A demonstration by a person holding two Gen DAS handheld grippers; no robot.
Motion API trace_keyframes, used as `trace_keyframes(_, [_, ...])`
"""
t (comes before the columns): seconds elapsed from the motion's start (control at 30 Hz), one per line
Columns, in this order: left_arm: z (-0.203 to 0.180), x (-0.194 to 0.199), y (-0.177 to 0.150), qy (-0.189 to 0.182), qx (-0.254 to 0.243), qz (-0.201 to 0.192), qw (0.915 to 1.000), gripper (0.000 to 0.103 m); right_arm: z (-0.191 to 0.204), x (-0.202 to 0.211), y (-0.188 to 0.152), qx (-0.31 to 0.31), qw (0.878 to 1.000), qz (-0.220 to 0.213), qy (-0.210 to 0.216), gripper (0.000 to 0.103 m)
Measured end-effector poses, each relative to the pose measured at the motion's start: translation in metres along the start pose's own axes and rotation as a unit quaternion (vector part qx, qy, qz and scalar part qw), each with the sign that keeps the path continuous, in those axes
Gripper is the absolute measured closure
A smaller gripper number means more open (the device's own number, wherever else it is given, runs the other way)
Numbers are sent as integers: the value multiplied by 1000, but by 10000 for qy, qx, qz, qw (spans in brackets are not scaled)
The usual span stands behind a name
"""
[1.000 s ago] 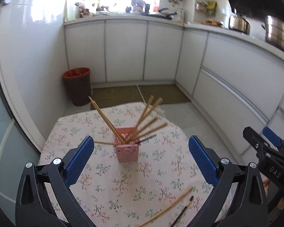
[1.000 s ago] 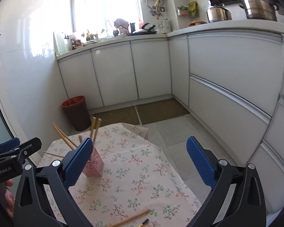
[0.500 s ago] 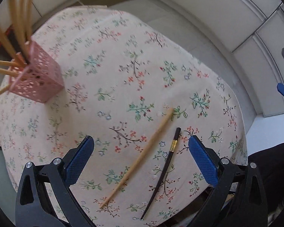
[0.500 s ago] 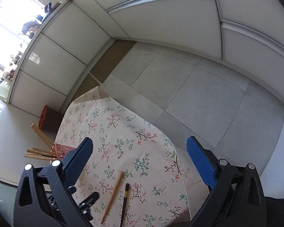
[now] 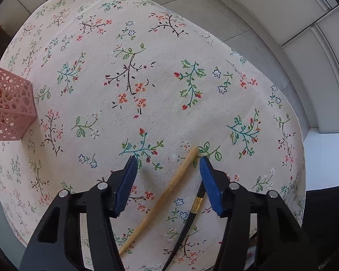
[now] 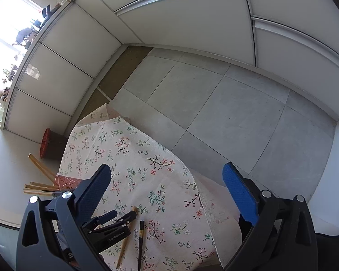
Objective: Organize utensils
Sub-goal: 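Grasp the last chopstick with the left tool while the right tool grasps the black brush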
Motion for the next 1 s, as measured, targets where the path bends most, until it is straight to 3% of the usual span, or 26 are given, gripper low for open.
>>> trace_keyframes(0.2, [-8,-5,-8,11,-151,72,9999,76,0,0,0,15,10000,2,-56,7])
trace_keyframes(0.33, [-15,-14,-5,111,-206,31,9997,84,-1,1,-1,55,9999,-32,-135,7])
trace_keyframes(0.37, [-14,-14,-6,104,-184,9,9998,90,-1,-1,-2,59,9998,9,-194,7])
trace_keyframes(0.47, [2,-12,-11,168,-54,-130,9998,97,5,-10,-10,161,9992,276,-245,7])
trace_keyframes(0.57, [26,0,-22,200,98,-290,9993,97,23,-25,-28,654,9949,640,-421,7])
trace_keyframes(0.7, [50,31,-45,162,269,-649,9974,97,50,-48,-60,1346,9822,1140,-650,9])
trace_keyframes(0.87, [69,81,-77,258,462,-1227,9910,97,87,-82,-111,2405,9505,1542,-1218,32])
trace_keyframes(0.93, [78,102,-81,334,570,-1468,9870,97,95,-95,-126,2663,9387,1644,-1445,39])
trace_keyframes(1.0, [87,118,-82,399,727,-1687,9822,96,97,-105,-134,2652,9346,1774,-1569,40])
Point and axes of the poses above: each gripper's, at about its wrist camera, not at the fingertips, and x roughly against the way its jaws point, z to its left, y to its top, the point moved 5 cm from there along -x, roughly the way its jaws point, and after that the axes turned 1 degree about x, right-handed, at the moved point
